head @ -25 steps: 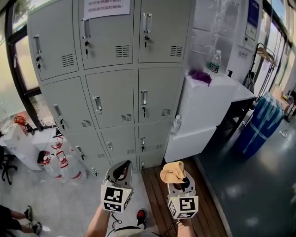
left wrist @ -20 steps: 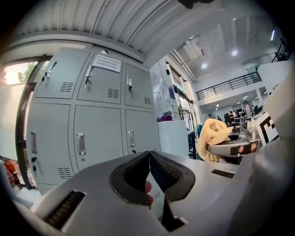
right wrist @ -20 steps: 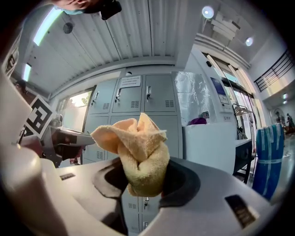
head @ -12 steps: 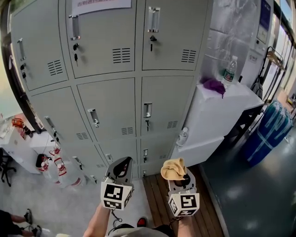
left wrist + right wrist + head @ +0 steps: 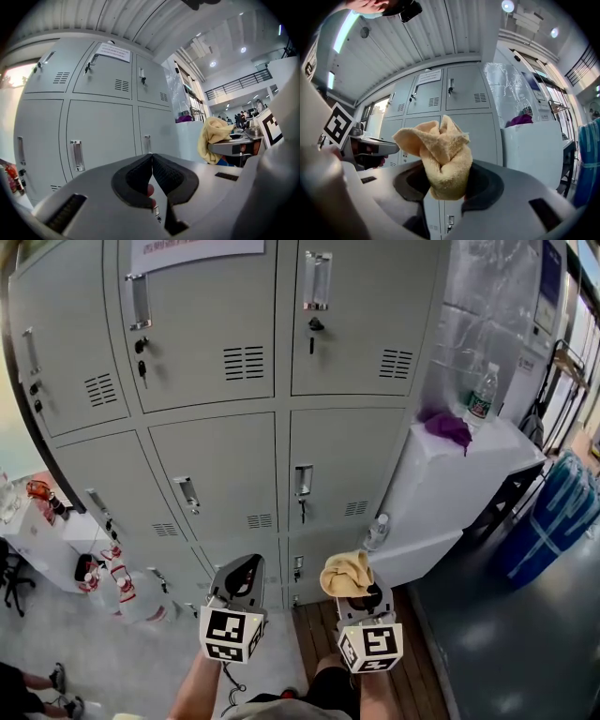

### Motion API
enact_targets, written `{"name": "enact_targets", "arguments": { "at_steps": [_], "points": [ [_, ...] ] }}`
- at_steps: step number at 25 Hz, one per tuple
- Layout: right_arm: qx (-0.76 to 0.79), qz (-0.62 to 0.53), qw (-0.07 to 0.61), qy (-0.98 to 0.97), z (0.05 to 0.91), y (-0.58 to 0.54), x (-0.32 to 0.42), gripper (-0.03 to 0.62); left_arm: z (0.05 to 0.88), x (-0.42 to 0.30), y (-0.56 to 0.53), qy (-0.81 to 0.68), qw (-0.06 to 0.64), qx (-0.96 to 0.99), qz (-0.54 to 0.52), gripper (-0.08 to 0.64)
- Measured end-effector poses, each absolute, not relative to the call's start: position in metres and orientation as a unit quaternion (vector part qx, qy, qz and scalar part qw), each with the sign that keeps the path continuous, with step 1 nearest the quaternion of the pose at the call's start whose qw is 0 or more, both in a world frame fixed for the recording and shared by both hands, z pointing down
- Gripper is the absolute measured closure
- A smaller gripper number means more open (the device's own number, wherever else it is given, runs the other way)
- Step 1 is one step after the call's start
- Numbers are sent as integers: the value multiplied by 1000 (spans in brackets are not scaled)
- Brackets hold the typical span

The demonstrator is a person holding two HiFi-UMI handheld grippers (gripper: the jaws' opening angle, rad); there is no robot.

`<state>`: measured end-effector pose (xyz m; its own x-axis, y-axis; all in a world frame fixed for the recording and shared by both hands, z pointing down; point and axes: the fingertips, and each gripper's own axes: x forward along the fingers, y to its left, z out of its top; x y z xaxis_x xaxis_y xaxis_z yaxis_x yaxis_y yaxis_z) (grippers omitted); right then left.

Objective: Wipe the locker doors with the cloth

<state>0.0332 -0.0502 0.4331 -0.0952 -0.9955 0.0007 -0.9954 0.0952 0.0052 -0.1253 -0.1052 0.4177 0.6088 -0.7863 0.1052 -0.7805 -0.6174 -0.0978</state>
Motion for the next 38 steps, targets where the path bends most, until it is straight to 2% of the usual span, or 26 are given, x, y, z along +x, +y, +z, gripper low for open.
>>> {"name": "enact_targets", "arguments": {
  "at_steps": [15,23,38],
  "points": [
    [589,-10,-4,-808,392,-160,46,411,389,-102,-183,507,14,-859,-70,537],
    [528,-28,-22,-848,351,-216,28,411,373,-100,-217,555,8,-829,-72,537],
    [489,-47,-28,-870,293,-275,-2,411,357,-125,-222,619,3,-782,-71,537]
  ]
}}
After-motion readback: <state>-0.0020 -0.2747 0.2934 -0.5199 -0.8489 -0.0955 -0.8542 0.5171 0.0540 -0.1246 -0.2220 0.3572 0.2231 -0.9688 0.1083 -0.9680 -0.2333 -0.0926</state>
